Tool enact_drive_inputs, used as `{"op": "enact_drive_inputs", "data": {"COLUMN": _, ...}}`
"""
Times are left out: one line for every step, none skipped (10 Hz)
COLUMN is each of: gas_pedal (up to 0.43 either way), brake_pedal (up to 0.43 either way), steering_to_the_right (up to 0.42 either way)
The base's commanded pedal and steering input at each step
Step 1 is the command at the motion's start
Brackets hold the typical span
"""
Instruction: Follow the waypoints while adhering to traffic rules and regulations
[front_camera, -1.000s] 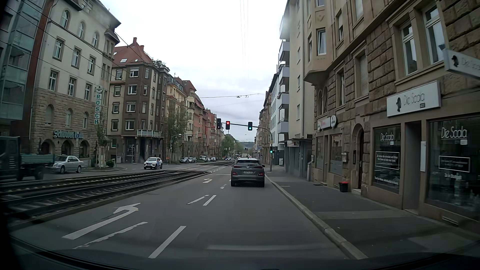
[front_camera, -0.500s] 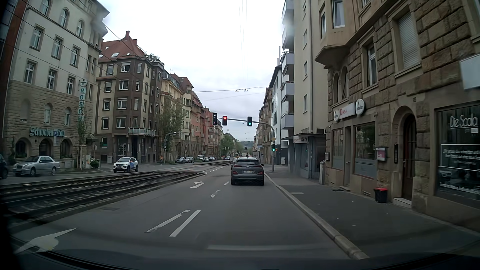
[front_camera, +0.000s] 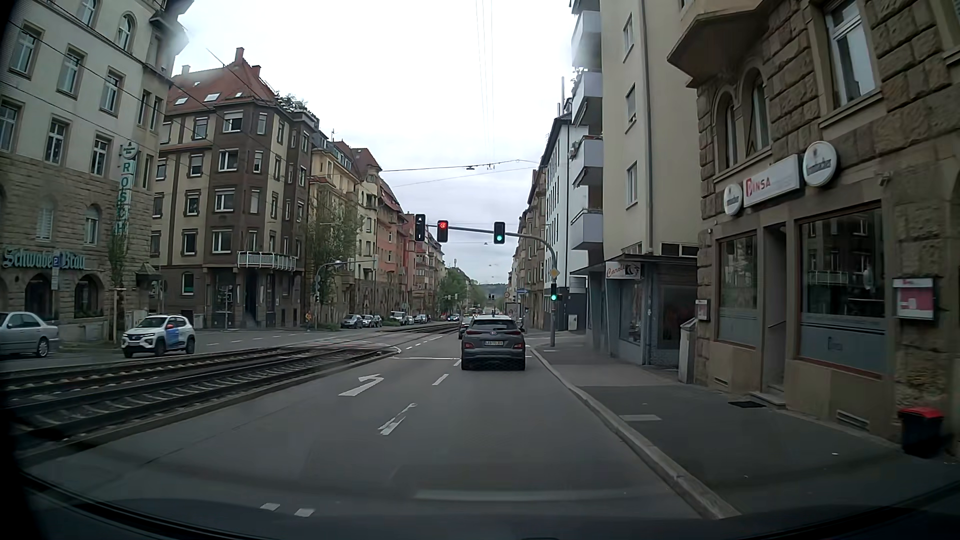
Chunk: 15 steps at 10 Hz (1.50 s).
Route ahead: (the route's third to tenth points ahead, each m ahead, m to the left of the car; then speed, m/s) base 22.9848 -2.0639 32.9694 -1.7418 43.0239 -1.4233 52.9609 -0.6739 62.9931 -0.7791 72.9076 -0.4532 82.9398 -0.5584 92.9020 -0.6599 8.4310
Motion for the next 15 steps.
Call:
{"op": "enact_drive_inputs", "data": {"gas_pedal": 0.039, "brake_pedal": 0.000, "steering_to_the_right": 0.002}}
{"op": "enact_drive_inputs", "data": {"gas_pedal": 0.039, "brake_pedal": 0.000, "steering_to_the_right": 0.002}}
{"op": "enact_drive_inputs", "data": {"gas_pedal": 0.039, "brake_pedal": 0.000, "steering_to_the_right": 0.002}}
{"op": "enact_drive_inputs", "data": {"gas_pedal": 0.028, "brake_pedal": 0.000, "steering_to_the_right": 0.002}}
{"op": "enact_drive_inputs", "data": {"gas_pedal": 0.028, "brake_pedal": 0.000, "steering_to_the_right": 0.002}}
{"op": "enact_drive_inputs", "data": {"gas_pedal": 0.020, "brake_pedal": 0.000, "steering_to_the_right": 0.001}}
{"op": "enact_drive_inputs", "data": {"gas_pedal": 0.020, "brake_pedal": 0.000, "steering_to_the_right": 0.002}}
{"op": "enact_drive_inputs", "data": {"gas_pedal": 0.020, "brake_pedal": 0.000, "steering_to_the_right": 0.002}}
{"op": "enact_drive_inputs", "data": {"gas_pedal": 0.020, "brake_pedal": 0.000, "steering_to_the_right": 0.001}}
{"op": "enact_drive_inputs", "data": {"gas_pedal": 0.020, "brake_pedal": 0.000, "steering_to_the_right": 0.000}}
{"op": "enact_drive_inputs", "data": {"gas_pedal": 0.020, "brake_pedal": 0.000, "steering_to_the_right": -0.002}}
{"op": "enact_drive_inputs", "data": {"gas_pedal": 0.020, "brake_pedal": 0.000, "steering_to_the_right": -0.002}}
{"op": "enact_drive_inputs", "data": {"gas_pedal": 0.020, "brake_pedal": 0.000, "steering_to_the_right": -0.003}}
{"op": "enact_drive_inputs", "data": {"gas_pedal": 0.020, "brake_pedal": 0.000, "steering_to_the_right": -0.005}}
{"op": "enact_drive_inputs", "data": {"gas_pedal": 0.028, "brake_pedal": 0.000, "steering_to_the_right": -0.006}}
